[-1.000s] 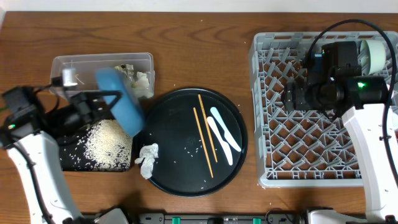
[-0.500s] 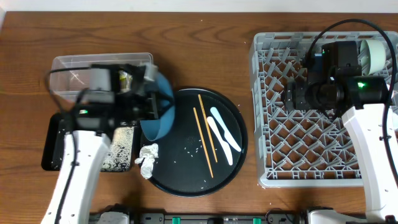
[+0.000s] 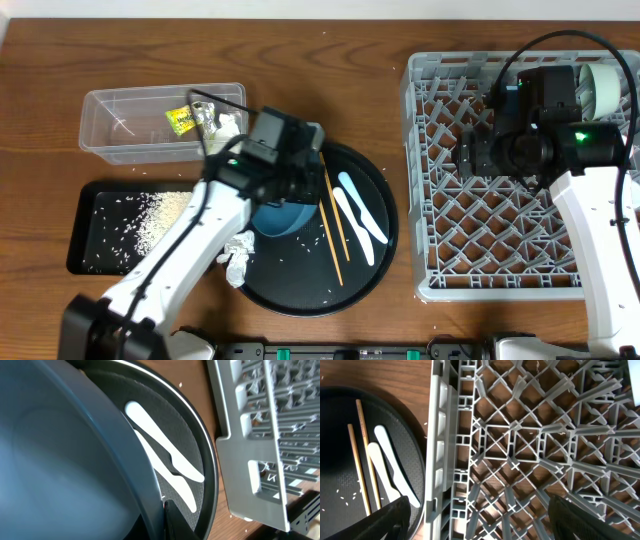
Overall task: Sort waste into correct bins and load items into the dishwasher rack
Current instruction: 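Bring the emptied blue plate back and set it on the round tray, then grasp the blue plate with the right gripper and lift it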
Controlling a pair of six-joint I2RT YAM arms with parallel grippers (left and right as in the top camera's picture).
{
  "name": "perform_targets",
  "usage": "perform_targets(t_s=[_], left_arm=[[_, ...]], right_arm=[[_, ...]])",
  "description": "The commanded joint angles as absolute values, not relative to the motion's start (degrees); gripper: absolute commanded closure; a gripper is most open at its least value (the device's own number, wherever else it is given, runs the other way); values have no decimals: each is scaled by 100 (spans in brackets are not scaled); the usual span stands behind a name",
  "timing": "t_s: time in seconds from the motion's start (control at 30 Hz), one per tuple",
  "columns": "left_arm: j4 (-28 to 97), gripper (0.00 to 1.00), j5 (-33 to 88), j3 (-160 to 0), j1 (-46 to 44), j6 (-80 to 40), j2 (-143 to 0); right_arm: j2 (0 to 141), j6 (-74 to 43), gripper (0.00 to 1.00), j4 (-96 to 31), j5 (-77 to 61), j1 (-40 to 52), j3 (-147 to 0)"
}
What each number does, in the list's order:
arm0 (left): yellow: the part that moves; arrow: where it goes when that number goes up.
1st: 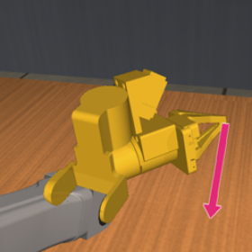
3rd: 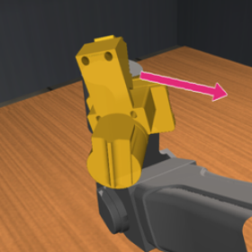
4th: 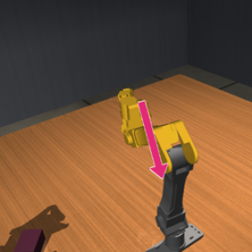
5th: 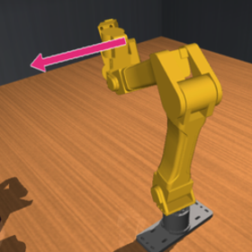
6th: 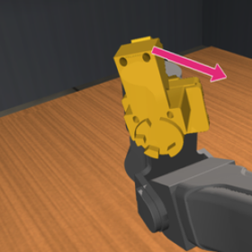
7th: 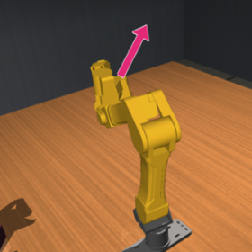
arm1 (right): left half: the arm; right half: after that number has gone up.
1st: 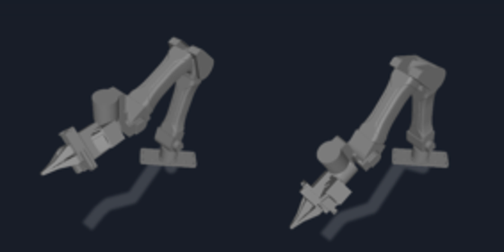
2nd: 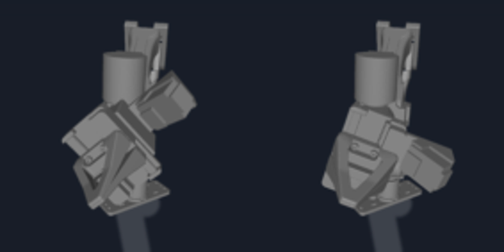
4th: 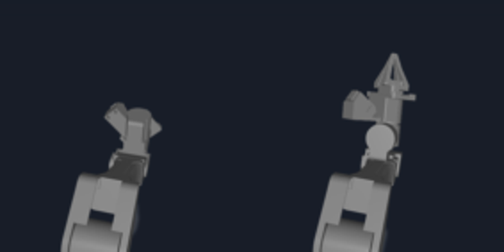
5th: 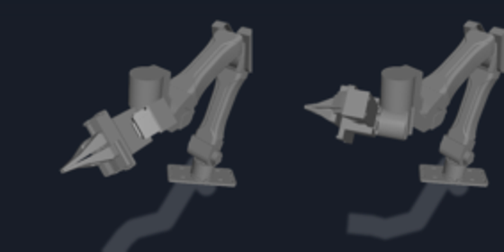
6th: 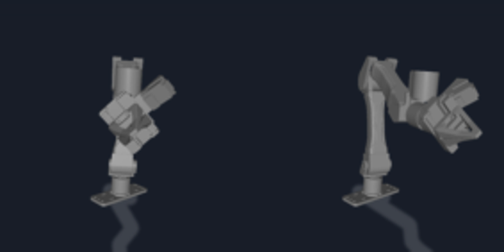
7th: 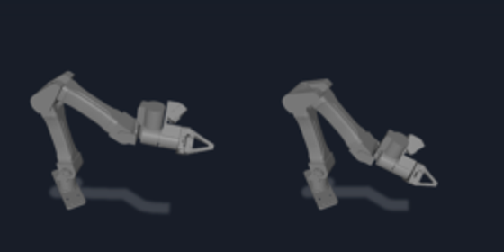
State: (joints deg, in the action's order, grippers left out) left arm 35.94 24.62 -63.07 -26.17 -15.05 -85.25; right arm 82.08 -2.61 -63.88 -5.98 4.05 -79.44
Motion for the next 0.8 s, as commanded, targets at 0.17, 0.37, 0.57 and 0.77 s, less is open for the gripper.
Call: perform_targets(t_s=[0.17, 0.37, 0.57, 0.77], left_arm=[[3465, 83, 2353, -6405, -2958, -1538, -8788], [3457, 53, 2349, -6407, -2985, -1533, -8674], [3662, 50, 2329, -6412, -2587, -1535, -8090], [4547, 40, 2141, -6410, -1245, -1533, -7236]], right_arm=[[8180, -318, 15, -6434, -587, 458, -7979], [8180, -318, 15, -6431, -589, 458, -7979], [8189, -257, 14, -6386, -620, 526, -7979], [8364, 10, 13, -6141, -1063, 1072, -7979]])
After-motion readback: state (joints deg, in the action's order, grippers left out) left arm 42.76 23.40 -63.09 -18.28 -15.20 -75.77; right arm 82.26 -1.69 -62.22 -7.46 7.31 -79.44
